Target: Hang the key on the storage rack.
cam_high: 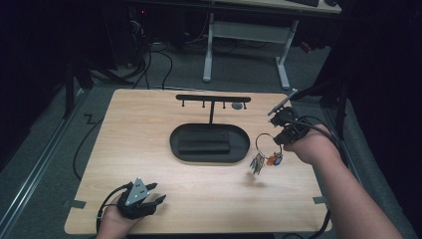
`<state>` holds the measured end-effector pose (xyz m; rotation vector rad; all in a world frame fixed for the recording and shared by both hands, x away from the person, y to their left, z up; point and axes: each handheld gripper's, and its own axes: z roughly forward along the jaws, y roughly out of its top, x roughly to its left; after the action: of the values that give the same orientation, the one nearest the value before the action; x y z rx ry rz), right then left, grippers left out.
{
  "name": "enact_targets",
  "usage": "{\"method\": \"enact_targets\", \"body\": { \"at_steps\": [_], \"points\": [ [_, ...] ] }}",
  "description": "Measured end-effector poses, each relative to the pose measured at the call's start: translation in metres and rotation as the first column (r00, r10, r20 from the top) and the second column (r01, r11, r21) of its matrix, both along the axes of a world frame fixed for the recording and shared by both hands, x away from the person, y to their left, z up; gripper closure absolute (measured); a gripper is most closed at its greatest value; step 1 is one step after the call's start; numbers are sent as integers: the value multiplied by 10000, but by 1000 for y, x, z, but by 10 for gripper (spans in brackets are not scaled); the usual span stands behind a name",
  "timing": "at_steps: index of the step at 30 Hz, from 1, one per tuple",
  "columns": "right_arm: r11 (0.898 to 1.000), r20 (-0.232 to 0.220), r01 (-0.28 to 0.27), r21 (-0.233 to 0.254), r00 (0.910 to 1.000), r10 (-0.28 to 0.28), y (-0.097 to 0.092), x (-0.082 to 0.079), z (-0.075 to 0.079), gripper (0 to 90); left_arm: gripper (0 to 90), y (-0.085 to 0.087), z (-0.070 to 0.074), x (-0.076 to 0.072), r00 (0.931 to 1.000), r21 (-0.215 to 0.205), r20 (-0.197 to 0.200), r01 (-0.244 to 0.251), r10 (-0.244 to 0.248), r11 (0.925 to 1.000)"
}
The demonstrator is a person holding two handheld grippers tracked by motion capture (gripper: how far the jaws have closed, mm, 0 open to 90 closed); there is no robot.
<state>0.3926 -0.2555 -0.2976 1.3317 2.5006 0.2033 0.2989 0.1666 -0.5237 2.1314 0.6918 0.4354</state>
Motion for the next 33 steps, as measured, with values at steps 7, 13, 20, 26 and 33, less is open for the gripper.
{"method": "enact_targets", "body": {
  "at_steps": [7, 13, 20, 26, 33],
  "points": [
    [10000, 196, 10, 2, 9998, -10, 8, 16, 10, 879, 476, 2, 0, -1, 10000, -24, 49, -27, 27, 10000],
    [9999, 376, 133, 78, 9992, -136, 17, 34, 15, 879, 475, 5, 0, -2, 9999, -74, 59, -100, 101, 9999],
    [9997, 484, 122, 215, 9987, -132, 28, 55, 17, 879, 475, 7, 0, -2, 9999, -94, 15, -114, 114, 9999],
    [9997, 480, 79, 209, 9988, -89, 33, 68, 16, 879, 475, 8, 0, -2, 9999, -89, 2, -106, 106, 9999],
    [9995, 513, 168, 264, 9985, -181, 39, 83, 13, 879, 476, 9, -1, -1, 9999, -105, -57, -114, 114, 9999]
  ]
}}
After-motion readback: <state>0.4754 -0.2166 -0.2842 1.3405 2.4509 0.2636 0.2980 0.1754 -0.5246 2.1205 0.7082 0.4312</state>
